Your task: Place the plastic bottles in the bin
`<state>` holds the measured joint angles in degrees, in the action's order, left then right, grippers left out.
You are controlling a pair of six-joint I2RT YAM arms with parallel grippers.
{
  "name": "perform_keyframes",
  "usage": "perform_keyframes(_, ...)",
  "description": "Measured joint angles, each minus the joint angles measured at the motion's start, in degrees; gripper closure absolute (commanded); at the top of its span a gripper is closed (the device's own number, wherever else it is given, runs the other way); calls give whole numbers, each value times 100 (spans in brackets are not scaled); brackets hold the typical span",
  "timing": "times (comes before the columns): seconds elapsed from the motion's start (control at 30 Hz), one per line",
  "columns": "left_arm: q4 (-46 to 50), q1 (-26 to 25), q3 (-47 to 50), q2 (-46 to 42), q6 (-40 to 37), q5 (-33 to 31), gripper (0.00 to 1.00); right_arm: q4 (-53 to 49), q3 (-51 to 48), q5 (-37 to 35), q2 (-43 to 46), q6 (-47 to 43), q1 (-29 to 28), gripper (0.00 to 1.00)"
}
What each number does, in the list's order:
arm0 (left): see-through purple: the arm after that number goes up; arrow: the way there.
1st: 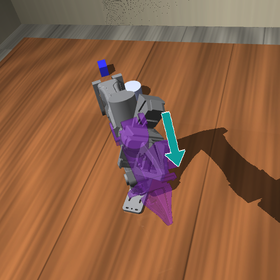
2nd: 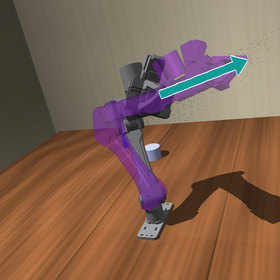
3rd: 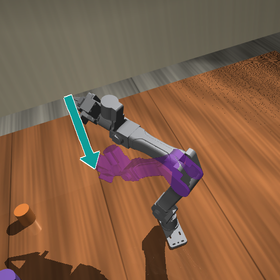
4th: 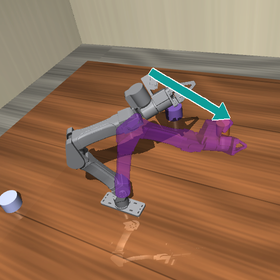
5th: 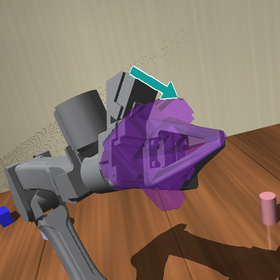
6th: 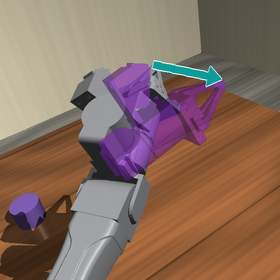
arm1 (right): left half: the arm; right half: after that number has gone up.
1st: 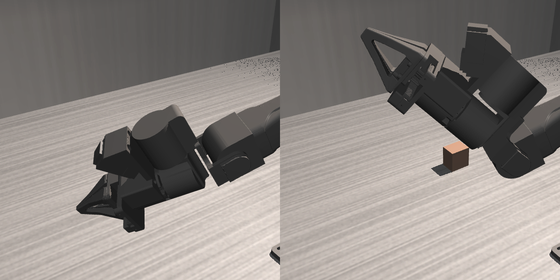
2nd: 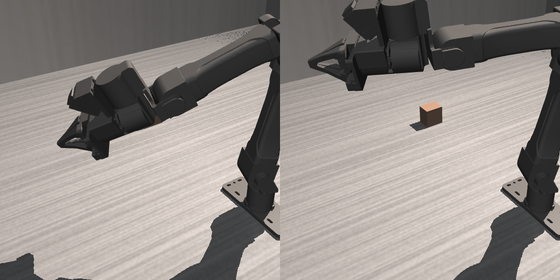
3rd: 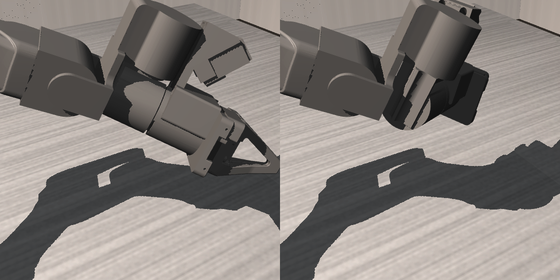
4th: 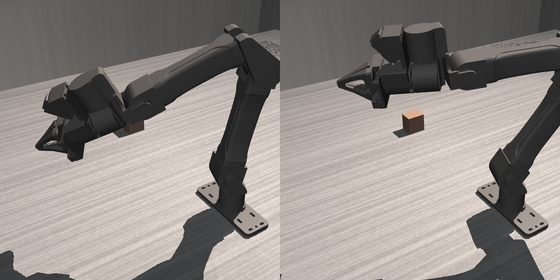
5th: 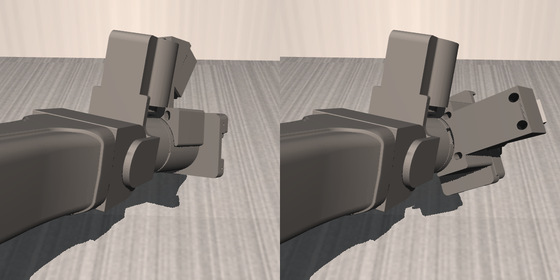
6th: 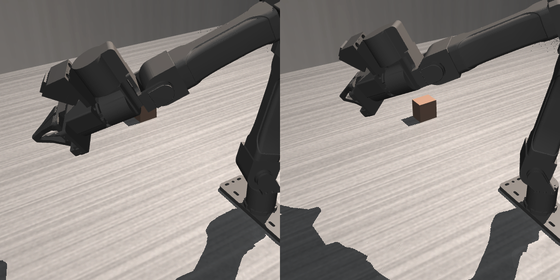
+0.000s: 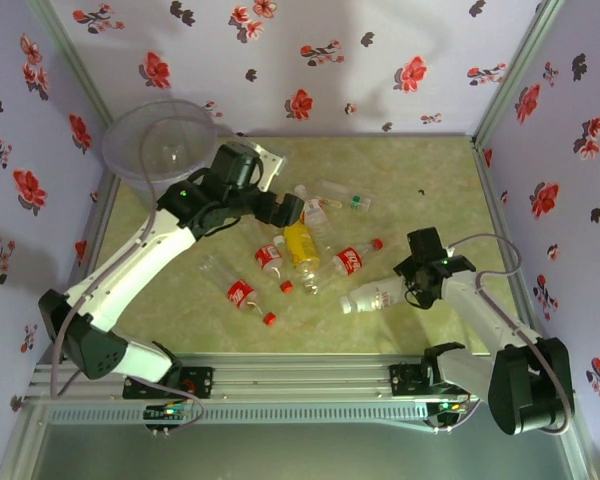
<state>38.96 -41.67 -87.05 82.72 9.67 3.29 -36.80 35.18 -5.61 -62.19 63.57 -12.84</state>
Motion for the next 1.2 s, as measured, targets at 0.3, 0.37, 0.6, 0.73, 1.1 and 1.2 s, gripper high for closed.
perform_keyframes(0.3, -157, -734, -219, 979, -673, 1429, 0, -48, 1027, 267, -142, -496, 127, 38)
perform_keyframes(0.37, -188, -857, -240, 1209, -804, 1707, 0, 94, 1231, 369, -157, -564, 81, 38)
perform_keyframes(0.6, -214, -1008, -542, 1722, -855, 2262, 0, 455, 1895, 520, -452, -772, -343, 38)
perform_keyframes(0.73, -164, -1029, -815, 1902, -852, 2284, 0, 590, 2138, 592, -610, -859, -522, 38)
perform_keyframes(1.1, 26, -1095, -1211, 2479, -841, 2020, 8, 857, 2260, 802, -638, -874, -699, 40)
perform_keyframes(1.2, 57, -1095, -1316, 2566, -837, 1971, 16, 914, 2260, 863, -638, -874, -699, 41)
